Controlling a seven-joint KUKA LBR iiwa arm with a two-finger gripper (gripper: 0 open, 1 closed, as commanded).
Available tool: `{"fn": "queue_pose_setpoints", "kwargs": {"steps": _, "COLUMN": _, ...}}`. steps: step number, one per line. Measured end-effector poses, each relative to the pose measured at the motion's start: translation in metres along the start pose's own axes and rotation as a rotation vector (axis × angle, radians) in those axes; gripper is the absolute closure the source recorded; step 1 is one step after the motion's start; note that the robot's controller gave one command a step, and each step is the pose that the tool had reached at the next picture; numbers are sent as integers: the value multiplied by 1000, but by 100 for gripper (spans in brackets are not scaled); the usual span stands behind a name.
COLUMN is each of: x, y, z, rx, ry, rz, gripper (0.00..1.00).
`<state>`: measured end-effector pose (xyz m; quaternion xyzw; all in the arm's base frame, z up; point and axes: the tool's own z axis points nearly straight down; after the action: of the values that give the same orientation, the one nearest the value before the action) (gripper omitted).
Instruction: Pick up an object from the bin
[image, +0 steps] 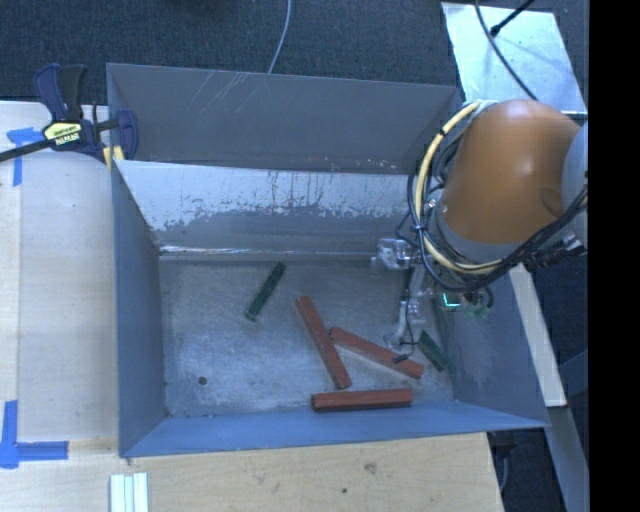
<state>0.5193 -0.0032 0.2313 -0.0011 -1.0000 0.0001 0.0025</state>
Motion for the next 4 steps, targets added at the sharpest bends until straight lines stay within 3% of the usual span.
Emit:
{"fn": "queue_pose_setpoints", "kwargs": {"steps": 1, "x": -2, "y": 0, "z": -4, "rx": 0, "ry": -9, "rz": 0, "gripper": 0}}
{"fn": "queue_pose_setpoints", "kwargs": {"steps": 2, "x": -8, "y": -23, "z": 71, "rx": 0, "ry": -13, "rz": 49, "gripper": 0}}
{"fn": "queue_pose_setpoints", "kwargs": {"steps": 3, "x": -11, "y": -43, "z": 92, "rx": -1, "ry": -2, "rz": 92, "gripper": 0}}
{"fn": "queue_pose_setpoints", "kwargs": {"steps": 4, "x": -16, "y": -25, "z": 89, "rx": -1, "ry": -7, "rz": 254, "gripper": 0}}
